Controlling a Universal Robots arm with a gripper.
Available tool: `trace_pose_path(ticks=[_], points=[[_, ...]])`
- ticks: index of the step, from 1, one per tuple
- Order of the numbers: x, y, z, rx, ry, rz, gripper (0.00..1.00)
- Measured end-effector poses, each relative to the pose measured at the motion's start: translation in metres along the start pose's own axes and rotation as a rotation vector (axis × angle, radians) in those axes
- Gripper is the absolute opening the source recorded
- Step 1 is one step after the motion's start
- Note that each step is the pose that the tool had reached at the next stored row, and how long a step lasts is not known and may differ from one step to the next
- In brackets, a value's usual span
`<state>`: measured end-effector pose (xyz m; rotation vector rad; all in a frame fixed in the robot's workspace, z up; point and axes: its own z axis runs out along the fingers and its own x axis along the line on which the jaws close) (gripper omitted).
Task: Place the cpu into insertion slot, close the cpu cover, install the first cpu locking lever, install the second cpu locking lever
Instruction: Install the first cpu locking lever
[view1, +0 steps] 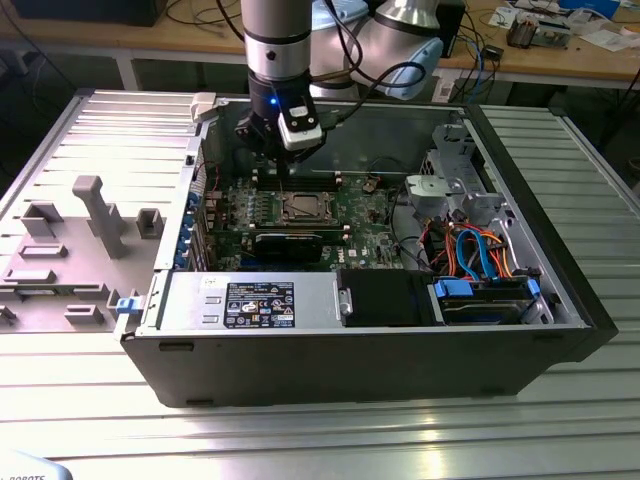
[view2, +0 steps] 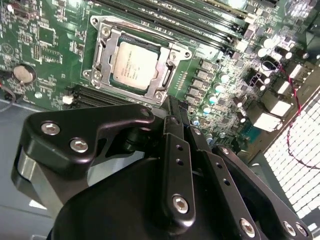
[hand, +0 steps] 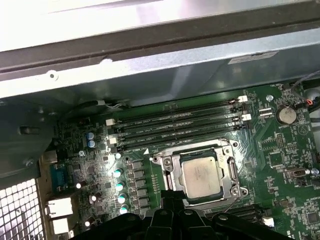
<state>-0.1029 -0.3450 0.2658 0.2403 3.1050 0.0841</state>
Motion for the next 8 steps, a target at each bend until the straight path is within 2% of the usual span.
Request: trace_pose_path(ticks=[1,2,8], points=[[0.0001,-0.0001,0.0000,-0.0006,0.0020,-0.035,0.11],[0.0002,-0.0001,0.0001,-0.0010,0.0030,-0.054,0.11],[0.0011,-0.0002,0.0001,-0.0013,0.0035,-0.063,0.11]])
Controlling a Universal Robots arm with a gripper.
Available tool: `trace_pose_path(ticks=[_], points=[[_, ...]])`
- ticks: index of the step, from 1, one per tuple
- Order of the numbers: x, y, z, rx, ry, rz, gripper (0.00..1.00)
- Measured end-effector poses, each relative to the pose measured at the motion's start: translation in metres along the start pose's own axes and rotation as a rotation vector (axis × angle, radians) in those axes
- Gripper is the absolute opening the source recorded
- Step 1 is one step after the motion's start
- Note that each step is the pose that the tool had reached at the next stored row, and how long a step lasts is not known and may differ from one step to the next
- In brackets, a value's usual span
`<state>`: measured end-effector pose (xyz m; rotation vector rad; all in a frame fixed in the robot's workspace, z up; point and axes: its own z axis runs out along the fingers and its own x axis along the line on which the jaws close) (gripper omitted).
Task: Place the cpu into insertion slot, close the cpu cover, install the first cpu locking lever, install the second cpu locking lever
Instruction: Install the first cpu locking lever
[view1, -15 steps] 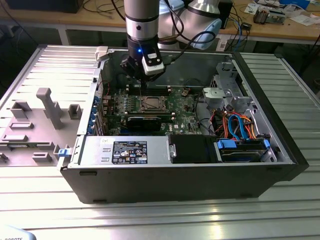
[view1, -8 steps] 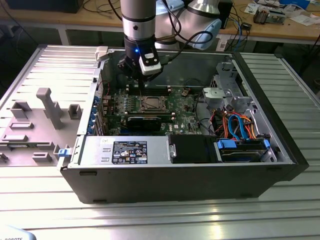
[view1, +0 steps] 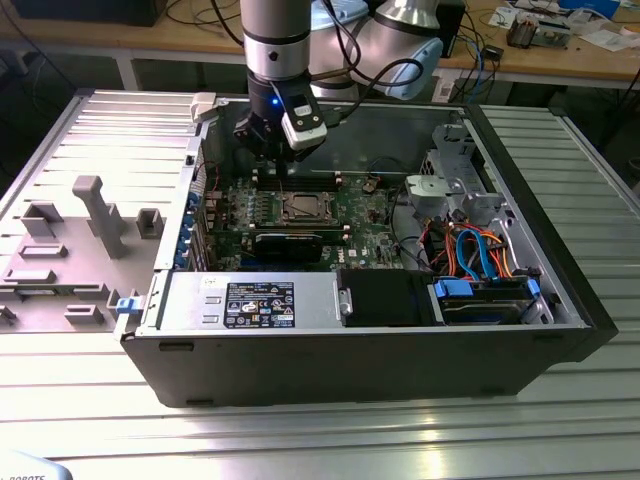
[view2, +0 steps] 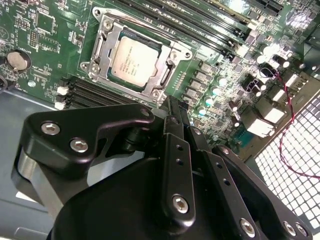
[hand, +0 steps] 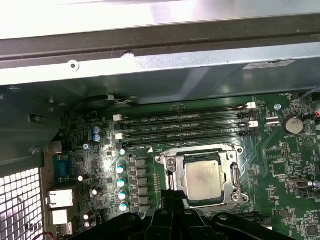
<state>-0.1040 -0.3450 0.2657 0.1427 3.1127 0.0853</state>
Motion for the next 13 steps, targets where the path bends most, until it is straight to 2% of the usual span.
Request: trace_pose_path(ticks=[7,13], points=[[0.0003,0.0000,0.0000,-0.0001,0.0002,-0.003,0.11],[0.0014,-0.0001,0.0000,-0.0011,0.0026,-0.046,0.11]])
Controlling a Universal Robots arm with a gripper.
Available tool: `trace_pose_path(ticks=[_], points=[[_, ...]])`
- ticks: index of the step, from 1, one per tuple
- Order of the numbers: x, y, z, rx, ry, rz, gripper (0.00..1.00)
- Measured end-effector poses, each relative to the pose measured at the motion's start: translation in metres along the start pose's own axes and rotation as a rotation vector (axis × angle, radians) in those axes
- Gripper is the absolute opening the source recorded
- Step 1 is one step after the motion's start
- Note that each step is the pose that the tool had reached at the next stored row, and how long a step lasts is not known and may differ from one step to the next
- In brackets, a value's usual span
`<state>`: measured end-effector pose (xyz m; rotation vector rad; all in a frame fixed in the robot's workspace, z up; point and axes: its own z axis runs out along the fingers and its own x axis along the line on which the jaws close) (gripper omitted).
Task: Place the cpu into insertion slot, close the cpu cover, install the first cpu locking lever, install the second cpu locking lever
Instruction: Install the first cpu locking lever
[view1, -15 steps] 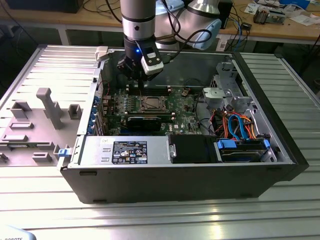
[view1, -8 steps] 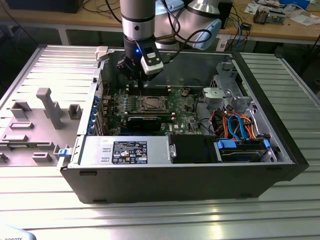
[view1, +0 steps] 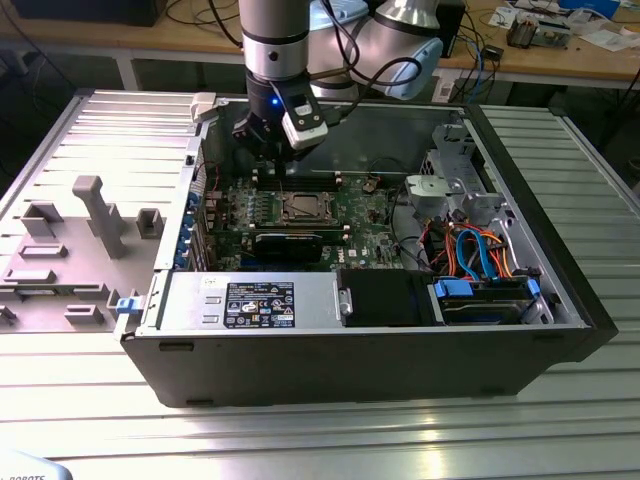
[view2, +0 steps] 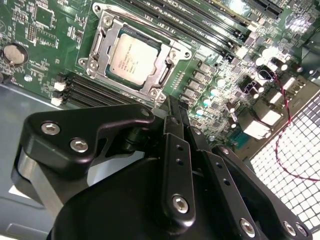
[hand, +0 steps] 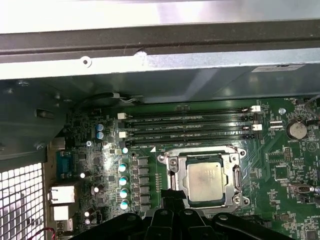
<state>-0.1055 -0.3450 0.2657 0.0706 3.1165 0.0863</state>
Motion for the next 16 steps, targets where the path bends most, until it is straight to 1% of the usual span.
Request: trace_pose_path(ticks=[10,16], points=[[0.0004,-0.0001,0.0010,-0.0002,0.0002,-0.005,0.11],[0.0022,-0.0002,0.0009,-0.0001,0.0003,-0.006,0.11]])
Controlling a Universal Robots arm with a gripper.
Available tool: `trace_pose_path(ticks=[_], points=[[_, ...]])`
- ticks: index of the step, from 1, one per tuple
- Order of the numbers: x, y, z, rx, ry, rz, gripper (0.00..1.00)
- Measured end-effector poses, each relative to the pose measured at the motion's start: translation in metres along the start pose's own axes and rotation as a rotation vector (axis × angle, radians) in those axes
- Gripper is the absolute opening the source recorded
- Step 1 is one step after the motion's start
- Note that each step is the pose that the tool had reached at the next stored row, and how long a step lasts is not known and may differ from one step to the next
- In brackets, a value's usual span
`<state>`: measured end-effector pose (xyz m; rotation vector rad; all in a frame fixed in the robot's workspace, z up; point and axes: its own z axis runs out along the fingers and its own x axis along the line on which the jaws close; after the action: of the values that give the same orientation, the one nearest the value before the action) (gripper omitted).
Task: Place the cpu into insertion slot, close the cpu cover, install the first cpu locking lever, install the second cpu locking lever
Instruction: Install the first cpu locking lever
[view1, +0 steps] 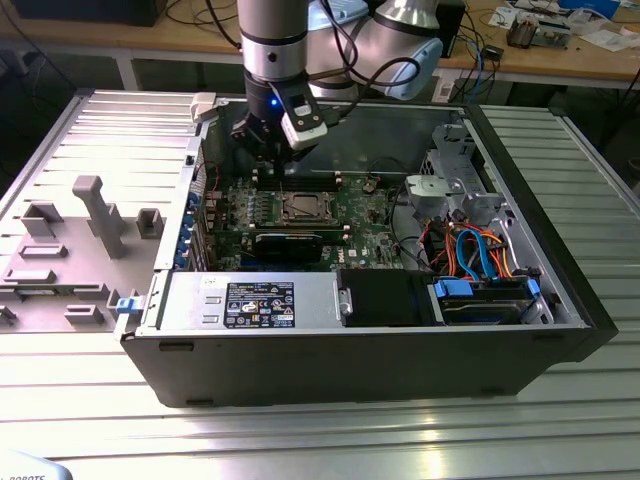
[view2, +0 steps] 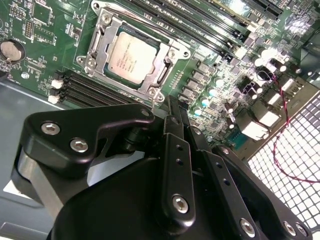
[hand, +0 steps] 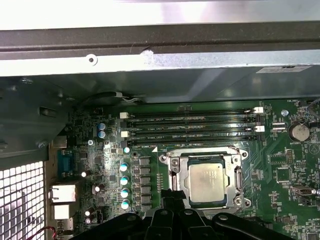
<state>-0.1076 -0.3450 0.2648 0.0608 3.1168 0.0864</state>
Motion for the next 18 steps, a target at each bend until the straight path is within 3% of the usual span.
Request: trace_pose_path(ticks=[6,18], points=[[0.0007,0.0000,-0.0001,-0.0008,0.0022,-0.038,0.11],[0.0019,-0.0001,0.0000,-0.0012,0.0024,-0.043,0.11]])
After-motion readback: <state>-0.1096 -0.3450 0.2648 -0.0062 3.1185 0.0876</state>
